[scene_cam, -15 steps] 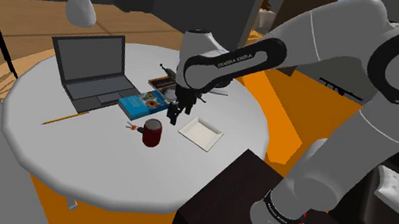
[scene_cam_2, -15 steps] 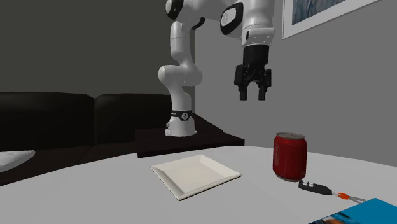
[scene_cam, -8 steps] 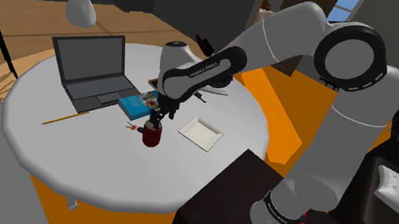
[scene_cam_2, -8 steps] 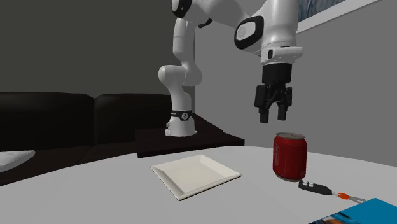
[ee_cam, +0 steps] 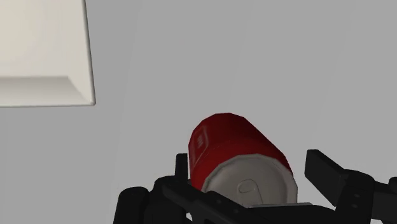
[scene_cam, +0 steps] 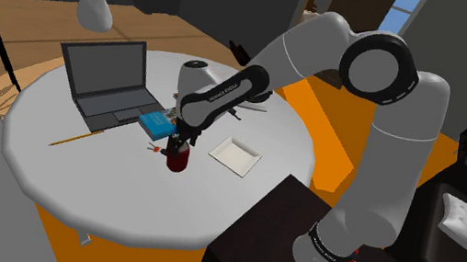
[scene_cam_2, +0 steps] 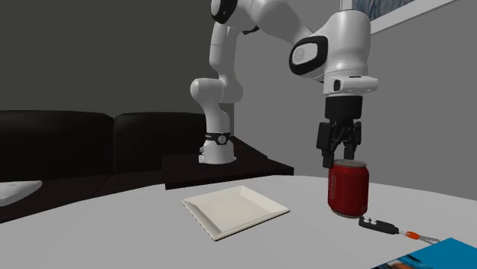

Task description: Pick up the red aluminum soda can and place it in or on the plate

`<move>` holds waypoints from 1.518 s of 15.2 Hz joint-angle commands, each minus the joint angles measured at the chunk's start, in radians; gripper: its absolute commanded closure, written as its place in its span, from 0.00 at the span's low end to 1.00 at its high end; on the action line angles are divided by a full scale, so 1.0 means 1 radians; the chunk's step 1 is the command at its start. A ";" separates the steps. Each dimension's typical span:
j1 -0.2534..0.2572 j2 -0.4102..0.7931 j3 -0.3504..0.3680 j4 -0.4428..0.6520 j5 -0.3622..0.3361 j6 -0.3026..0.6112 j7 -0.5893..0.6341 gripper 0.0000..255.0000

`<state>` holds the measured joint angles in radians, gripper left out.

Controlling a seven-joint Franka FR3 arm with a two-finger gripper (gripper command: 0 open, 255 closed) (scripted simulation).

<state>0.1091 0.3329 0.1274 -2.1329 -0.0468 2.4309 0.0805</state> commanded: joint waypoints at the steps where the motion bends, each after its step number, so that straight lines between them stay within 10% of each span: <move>1: 0.001 0.024 -0.003 -0.006 -0.005 0.031 0.003 0.00; 9: 0.001 0.024 -0.003 -0.006 -0.005 0.031 0.003 0.00; 10: 0.001 0.024 -0.003 -0.006 -0.005 0.031 0.003 1.00; 23: -0.002 -0.017 0.001 -0.003 0.003 -0.014 -0.003 1.00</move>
<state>0.1075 0.3237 0.1279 -2.1395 -0.0452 2.4285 0.0782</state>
